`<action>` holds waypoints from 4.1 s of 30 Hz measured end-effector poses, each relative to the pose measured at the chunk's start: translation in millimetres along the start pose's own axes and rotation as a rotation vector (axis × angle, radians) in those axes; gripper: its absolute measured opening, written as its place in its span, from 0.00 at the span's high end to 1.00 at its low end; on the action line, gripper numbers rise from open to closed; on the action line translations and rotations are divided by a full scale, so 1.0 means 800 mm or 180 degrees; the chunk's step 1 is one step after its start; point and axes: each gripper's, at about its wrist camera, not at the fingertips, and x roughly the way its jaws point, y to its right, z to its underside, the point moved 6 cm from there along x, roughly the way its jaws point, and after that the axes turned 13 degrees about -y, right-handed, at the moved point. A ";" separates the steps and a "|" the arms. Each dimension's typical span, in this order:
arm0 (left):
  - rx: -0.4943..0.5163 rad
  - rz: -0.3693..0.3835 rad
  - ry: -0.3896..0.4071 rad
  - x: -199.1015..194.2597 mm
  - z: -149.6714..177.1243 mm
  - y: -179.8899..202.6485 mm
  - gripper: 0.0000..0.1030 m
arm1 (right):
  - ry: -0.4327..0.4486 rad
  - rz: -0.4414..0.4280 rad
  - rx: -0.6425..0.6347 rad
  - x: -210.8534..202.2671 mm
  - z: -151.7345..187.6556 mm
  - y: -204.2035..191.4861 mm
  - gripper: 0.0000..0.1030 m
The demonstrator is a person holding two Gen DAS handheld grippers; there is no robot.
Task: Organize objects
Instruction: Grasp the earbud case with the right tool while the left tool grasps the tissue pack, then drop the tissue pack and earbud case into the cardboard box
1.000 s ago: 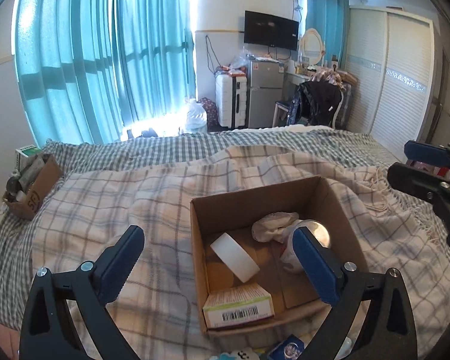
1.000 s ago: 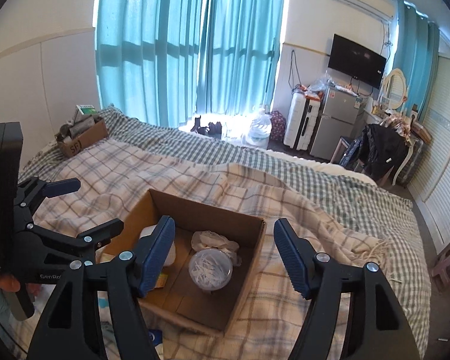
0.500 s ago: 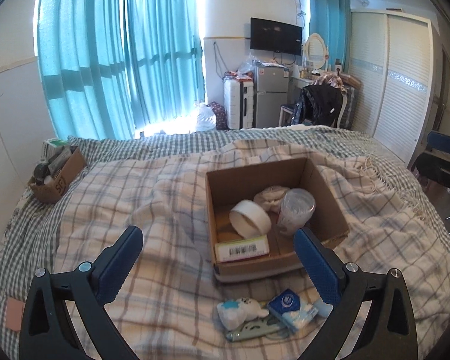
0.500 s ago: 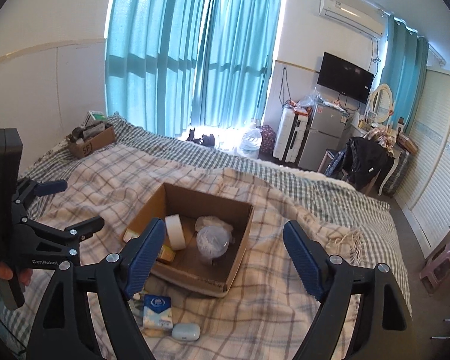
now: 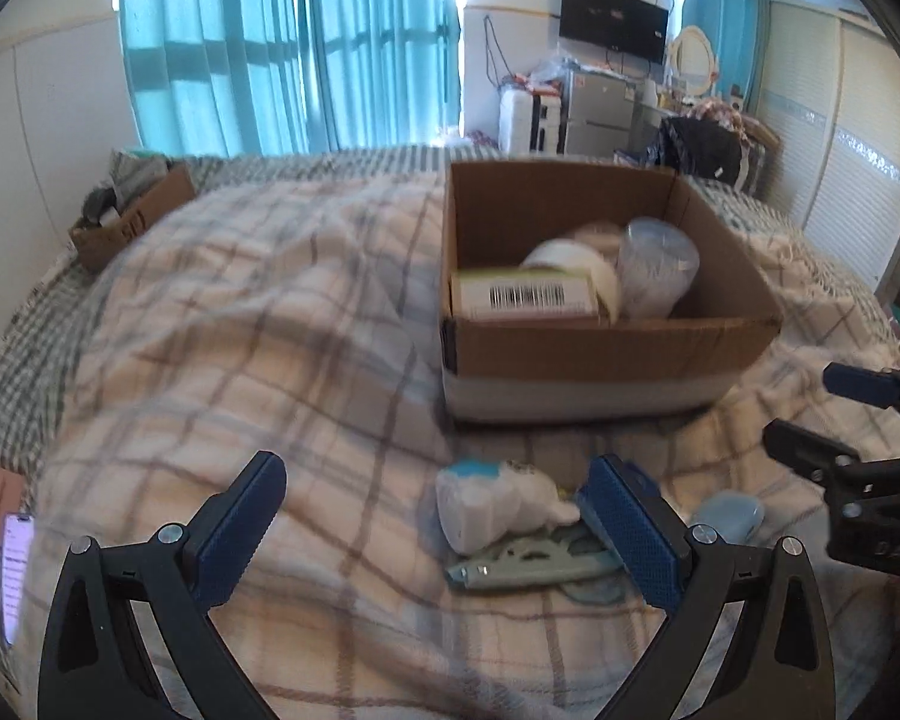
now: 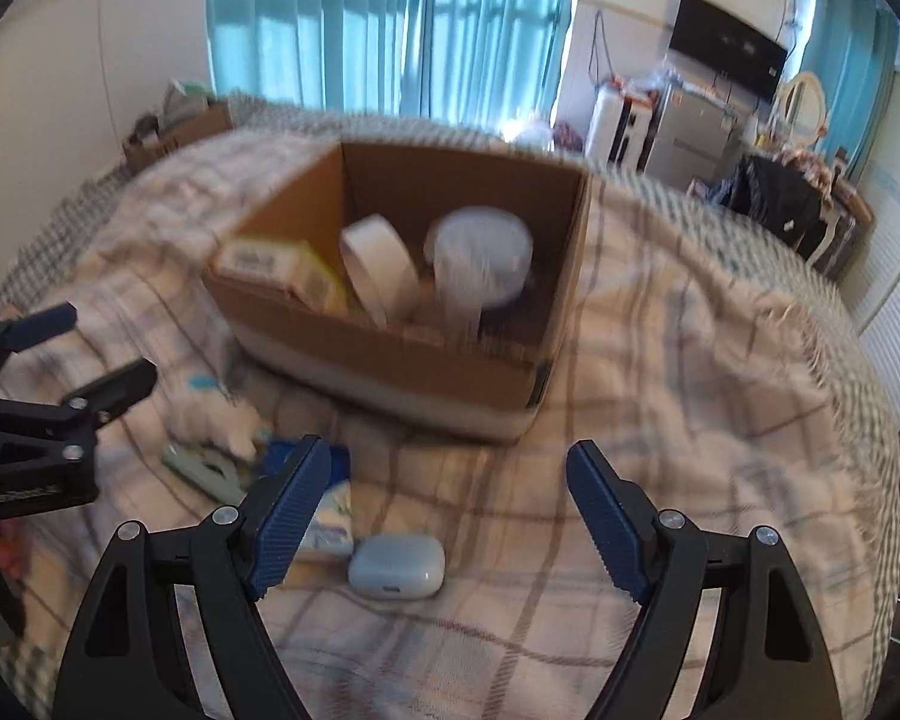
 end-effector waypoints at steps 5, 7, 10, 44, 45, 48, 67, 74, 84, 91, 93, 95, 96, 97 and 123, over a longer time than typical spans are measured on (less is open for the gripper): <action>-0.0029 0.0045 -0.0242 0.024 0.020 -0.003 0.00 | -0.0374 0.0008 -0.0101 0.039 0.025 -0.010 0.21; -0.0059 0.0064 -0.0263 0.025 0.023 -0.005 0.00 | -0.0526 0.0083 -0.0164 0.052 0.034 -0.016 0.26; -0.0097 0.0100 -0.0270 0.025 0.026 -0.006 0.00 | -0.0724 0.0169 -0.0330 0.071 0.045 -0.030 0.34; 0.0401 0.0196 -0.0839 0.090 0.027 0.148 0.07 | -0.0145 -0.0138 0.0228 0.012 0.041 0.069 0.52; 0.0424 0.0170 -0.0887 0.096 0.030 0.150 0.12 | -0.0144 -0.0152 0.0232 0.013 0.041 0.068 0.52; 0.0441 0.0180 -0.0851 0.099 0.033 0.149 0.26 | -0.0159 -0.0162 0.0244 0.016 0.042 0.067 0.52; 0.0377 0.0681 -0.0091 -0.045 0.004 0.100 0.36 | 0.0432 -0.0030 0.0047 -0.090 0.010 0.030 0.52; 0.0333 0.0765 0.0316 -0.104 -0.061 0.072 0.36 | 0.0727 0.0024 -0.0023 -0.153 -0.025 0.019 0.52; 0.0329 0.0849 0.0593 -0.123 -0.166 0.046 0.36 | 0.0994 0.0001 -0.0095 -0.179 -0.130 0.014 0.52; 0.0425 0.0668 0.0543 -0.065 -0.228 0.048 0.36 | 0.0938 0.0022 -0.0125 -0.137 -0.209 0.024 0.52; 0.0440 0.0675 0.0481 -0.042 -0.237 0.052 0.36 | 0.0901 0.0005 -0.0113 -0.117 -0.229 0.029 0.52; 0.0460 0.0672 0.0392 -0.014 -0.243 0.055 0.36 | 0.0853 -0.0028 -0.0087 -0.096 -0.240 0.034 0.52; 0.0481 0.0649 0.0330 0.002 -0.243 0.056 0.36 | 0.0807 -0.0057 -0.0054 -0.078 -0.248 0.037 0.52; 0.0506 0.0651 0.0281 0.017 -0.242 0.058 0.36 | 0.0769 -0.0071 -0.0044 -0.066 -0.249 0.040 0.52; 0.0666 0.0508 0.0353 -0.039 -0.200 0.049 0.10 | 0.0861 -0.0026 0.0200 -0.115 -0.209 0.070 0.30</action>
